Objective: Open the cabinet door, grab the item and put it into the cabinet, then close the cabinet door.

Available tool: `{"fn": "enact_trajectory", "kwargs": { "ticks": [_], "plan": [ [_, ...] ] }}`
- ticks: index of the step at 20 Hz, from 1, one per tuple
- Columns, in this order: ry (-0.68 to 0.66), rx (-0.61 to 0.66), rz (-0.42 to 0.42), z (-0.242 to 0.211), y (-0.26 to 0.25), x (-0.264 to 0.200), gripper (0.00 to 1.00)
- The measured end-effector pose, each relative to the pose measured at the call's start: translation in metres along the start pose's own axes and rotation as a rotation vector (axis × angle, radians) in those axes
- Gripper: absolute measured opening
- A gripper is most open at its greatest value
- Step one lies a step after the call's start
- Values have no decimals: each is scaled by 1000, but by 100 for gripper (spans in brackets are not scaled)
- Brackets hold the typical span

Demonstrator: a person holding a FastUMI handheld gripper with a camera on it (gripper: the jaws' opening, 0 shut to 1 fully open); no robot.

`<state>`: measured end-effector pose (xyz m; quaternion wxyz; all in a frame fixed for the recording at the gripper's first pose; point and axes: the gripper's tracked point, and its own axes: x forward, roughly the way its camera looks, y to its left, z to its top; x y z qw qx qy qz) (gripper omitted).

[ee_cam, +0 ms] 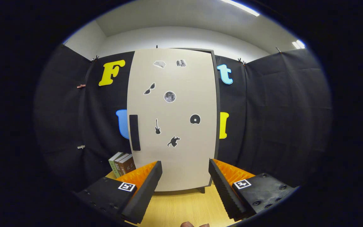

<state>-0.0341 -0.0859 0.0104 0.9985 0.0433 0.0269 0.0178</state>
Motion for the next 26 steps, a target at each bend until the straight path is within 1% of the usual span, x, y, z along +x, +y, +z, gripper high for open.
{"fn": "enact_trajectory", "kwargs": {
  "ticks": [7, 11, 17, 26],
  "plan": [
    [-7, -31, -34, 0, -9, -5, 97],
    [-10, -58, -34, 2, -9, -9, 96],
    [-1, -53, -40, -1, -20, -12, 97],
    [-1, -51, -28, -3, -11, -19, 97]
  ]
}}
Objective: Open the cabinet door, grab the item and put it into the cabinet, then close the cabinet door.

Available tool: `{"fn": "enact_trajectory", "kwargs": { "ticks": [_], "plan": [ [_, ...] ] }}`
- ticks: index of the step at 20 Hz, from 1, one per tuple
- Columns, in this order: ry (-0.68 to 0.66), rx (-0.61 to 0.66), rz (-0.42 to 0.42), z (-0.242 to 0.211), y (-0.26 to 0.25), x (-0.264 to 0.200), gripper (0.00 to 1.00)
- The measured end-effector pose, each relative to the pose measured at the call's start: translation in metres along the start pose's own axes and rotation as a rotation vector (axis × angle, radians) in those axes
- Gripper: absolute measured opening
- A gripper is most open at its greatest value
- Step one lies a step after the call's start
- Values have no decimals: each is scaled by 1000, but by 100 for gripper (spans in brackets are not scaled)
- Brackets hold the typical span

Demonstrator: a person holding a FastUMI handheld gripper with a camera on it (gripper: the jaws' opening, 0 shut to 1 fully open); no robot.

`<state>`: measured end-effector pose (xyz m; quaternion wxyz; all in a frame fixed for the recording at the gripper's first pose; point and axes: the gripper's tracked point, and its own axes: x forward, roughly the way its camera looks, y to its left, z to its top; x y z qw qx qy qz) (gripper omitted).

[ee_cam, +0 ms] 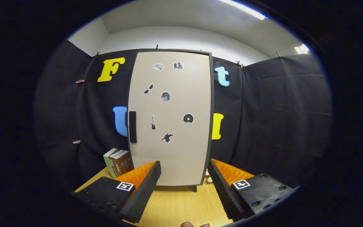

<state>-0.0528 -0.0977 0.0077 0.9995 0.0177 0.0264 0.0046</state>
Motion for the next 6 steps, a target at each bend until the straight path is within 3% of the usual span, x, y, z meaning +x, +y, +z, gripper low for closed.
{"fn": "enact_trajectory", "kwargs": {
  "ticks": [6],
  "plan": [
    [-12, -6, 20, 6, 3, 4, 98]
  ]
}}
